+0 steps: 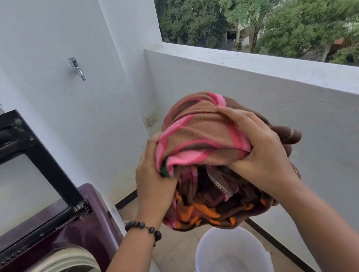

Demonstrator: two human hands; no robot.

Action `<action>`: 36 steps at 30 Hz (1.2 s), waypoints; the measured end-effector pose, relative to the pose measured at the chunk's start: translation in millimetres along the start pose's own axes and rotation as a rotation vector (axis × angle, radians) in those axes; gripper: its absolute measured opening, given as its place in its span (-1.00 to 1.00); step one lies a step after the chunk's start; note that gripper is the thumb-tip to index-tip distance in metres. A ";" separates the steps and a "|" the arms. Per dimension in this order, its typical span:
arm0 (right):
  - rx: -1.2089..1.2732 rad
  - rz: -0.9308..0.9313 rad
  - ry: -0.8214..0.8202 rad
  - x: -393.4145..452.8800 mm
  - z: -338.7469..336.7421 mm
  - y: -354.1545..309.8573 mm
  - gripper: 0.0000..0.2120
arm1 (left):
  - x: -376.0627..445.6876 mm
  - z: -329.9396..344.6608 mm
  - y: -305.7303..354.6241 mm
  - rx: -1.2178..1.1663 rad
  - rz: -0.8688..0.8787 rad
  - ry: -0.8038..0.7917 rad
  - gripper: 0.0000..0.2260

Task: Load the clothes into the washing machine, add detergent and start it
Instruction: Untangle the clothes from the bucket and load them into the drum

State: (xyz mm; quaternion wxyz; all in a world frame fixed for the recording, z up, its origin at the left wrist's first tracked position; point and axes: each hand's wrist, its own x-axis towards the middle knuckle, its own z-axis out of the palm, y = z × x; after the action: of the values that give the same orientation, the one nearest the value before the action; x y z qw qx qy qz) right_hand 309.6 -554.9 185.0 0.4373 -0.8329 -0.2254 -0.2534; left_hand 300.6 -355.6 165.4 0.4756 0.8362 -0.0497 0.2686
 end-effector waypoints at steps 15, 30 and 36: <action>0.320 0.233 -0.192 -11.7 19.3 24.1 0.04 | -8.9 -29.8 -4.1 -0.519 -0.189 0.339 -0.55; 0.461 0.180 -0.314 -17.8 138.8 -25.5 -0.30 | -78.8 -146.1 -44.8 -0.315 -0.317 0.473 -0.53; 0.531 0.132 -0.446 -33.1 215.1 -92.5 -0.33 | -123.1 -245.8 -69.4 -0.173 -0.358 0.526 -0.47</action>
State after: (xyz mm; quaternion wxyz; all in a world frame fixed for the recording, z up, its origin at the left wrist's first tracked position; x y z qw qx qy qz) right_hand 277.3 -331.0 116.1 0.5942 -0.7377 -0.3190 0.0311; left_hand 120.6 -137.1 150.1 0.5811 0.6900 0.1999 0.3825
